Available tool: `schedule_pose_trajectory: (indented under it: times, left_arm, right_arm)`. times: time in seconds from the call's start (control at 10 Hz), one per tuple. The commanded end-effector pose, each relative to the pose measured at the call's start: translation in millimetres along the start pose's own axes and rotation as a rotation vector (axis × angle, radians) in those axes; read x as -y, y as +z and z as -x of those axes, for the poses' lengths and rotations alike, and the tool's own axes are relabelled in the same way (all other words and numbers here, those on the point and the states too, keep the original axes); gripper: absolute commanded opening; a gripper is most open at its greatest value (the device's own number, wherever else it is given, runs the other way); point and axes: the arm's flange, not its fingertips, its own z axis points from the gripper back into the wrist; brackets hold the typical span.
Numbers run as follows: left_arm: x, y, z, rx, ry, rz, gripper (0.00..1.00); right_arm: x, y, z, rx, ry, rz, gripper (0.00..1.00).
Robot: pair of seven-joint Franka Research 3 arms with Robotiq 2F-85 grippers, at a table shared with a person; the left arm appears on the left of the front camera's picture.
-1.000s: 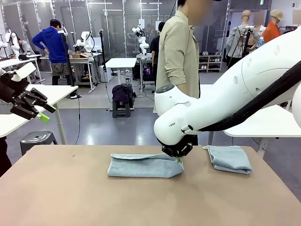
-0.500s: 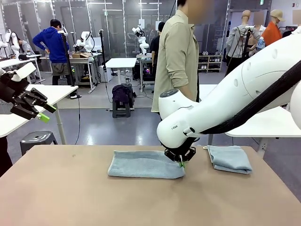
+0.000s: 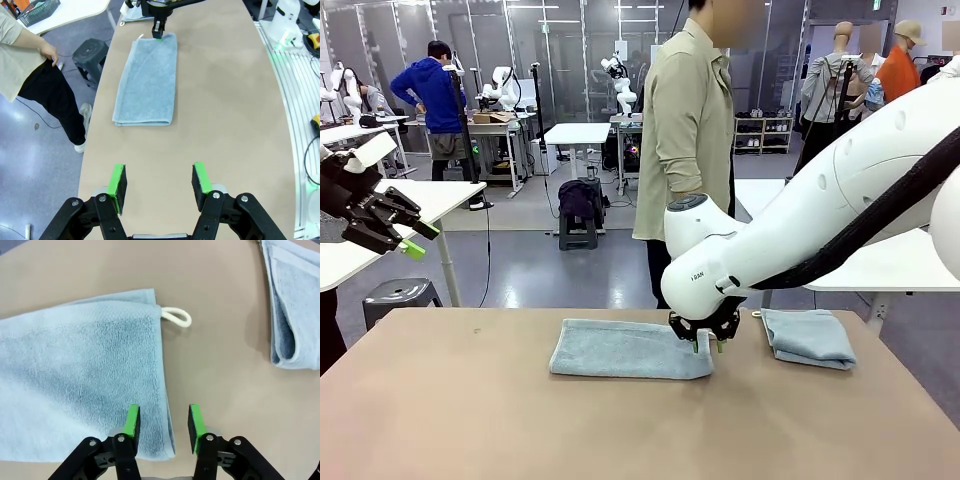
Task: Fold the towels and place them in the basket.
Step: When a person lays out a Towel with hook on the table, fold it in half twice.
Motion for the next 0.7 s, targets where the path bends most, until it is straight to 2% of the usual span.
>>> schedule_pose_trajectory:
  times: [0.0,0.6]
  left_arm:
    - [0.4,1.0,0.1,-0.012,-0.007,0.004,0.67]
    - [0.4,1.0,0.1,-0.012,-0.007,0.004,0.67]
  right_arm:
    - [6.6,-15.2,-0.5,0.036,-0.001,-0.031,0.50]
    - [22.5,-24.4,-3.5,0.017,0.031,-0.168,0.50]
